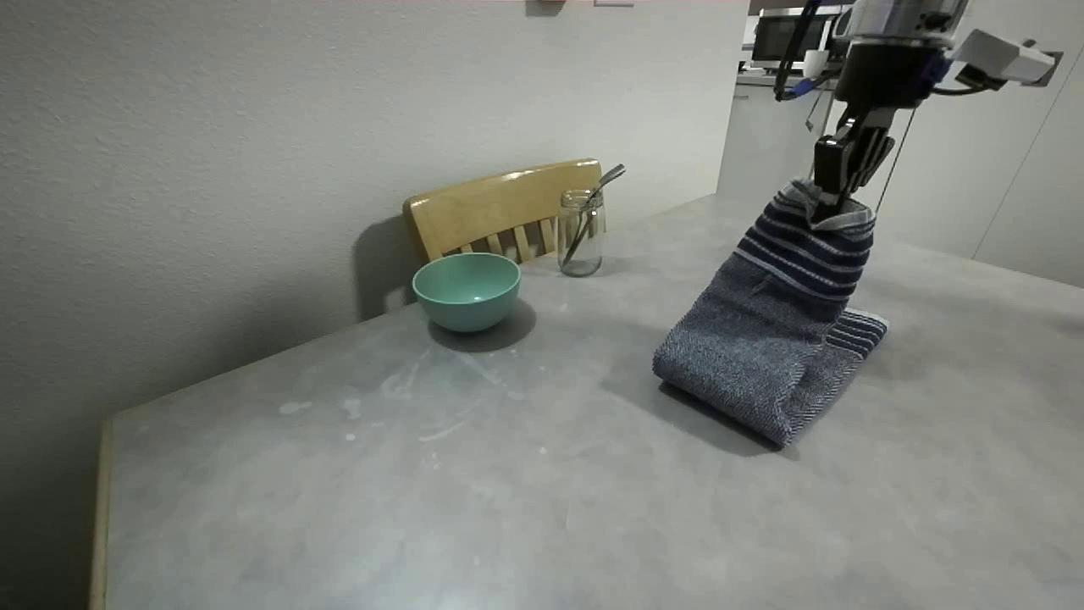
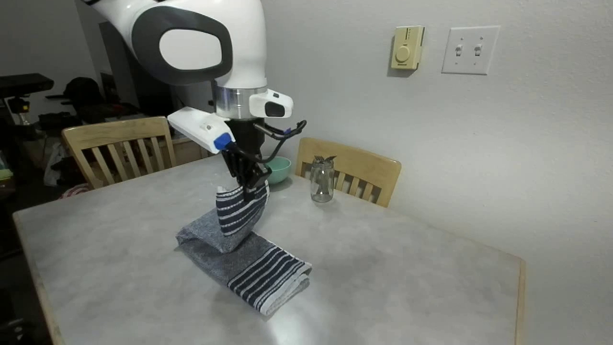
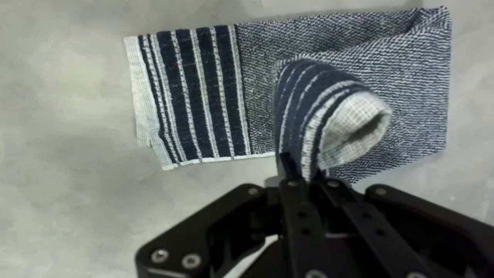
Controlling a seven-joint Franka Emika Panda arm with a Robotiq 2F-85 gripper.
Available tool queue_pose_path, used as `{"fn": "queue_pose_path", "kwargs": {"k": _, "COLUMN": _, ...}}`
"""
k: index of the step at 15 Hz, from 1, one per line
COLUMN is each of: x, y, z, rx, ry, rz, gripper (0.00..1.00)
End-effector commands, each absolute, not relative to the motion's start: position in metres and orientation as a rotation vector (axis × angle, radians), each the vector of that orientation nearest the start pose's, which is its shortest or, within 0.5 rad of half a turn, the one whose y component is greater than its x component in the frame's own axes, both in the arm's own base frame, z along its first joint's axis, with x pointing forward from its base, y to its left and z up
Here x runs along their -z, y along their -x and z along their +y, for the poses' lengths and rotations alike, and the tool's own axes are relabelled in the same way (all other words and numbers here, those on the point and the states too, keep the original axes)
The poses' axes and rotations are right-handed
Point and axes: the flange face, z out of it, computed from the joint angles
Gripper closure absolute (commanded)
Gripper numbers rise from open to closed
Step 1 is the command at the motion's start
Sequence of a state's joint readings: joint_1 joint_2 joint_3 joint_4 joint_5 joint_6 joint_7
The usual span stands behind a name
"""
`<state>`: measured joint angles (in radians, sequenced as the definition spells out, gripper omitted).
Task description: Fold the towel
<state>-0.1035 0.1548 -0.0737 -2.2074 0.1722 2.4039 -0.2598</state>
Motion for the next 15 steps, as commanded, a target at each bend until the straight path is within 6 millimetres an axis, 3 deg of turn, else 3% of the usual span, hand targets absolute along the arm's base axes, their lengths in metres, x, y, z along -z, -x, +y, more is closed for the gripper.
{"fn": "queue_pose_path", "kwargs": {"k": 1, "x": -0.325, "y": -0.533, "z": -0.127, "rx": 0.230, "ry": 2.874, "rz": 0.026, "gripper": 0.99}}
{"fn": "queue_pose_path", "kwargs": {"k": 4, "x": -0.322, "y": -0.534, "z": -0.153, "rx": 0.338, "ry": 2.713, "rz": -0.032, "gripper": 0.99}}
{"fn": "queue_pose_path", "kwargs": {"k": 8, "x": -0.311, "y": -0.521, "z": -0.182, "rx": 0.418, "ry": 2.492, "rz": -0.138, "gripper": 0.99}}
{"fn": "queue_pose_path", "kwargs": {"k": 11, "x": -0.303, "y": -0.510, "z": -0.193, "rx": 0.356, "ry": 2.347, "rz": -0.205, "gripper": 0.99}}
{"fn": "queue_pose_path", "kwargs": {"k": 15, "x": -0.298, "y": -0.504, "z": -0.204, "rx": 0.277, "ry": 2.290, "rz": -0.199, "gripper": 0.99}}
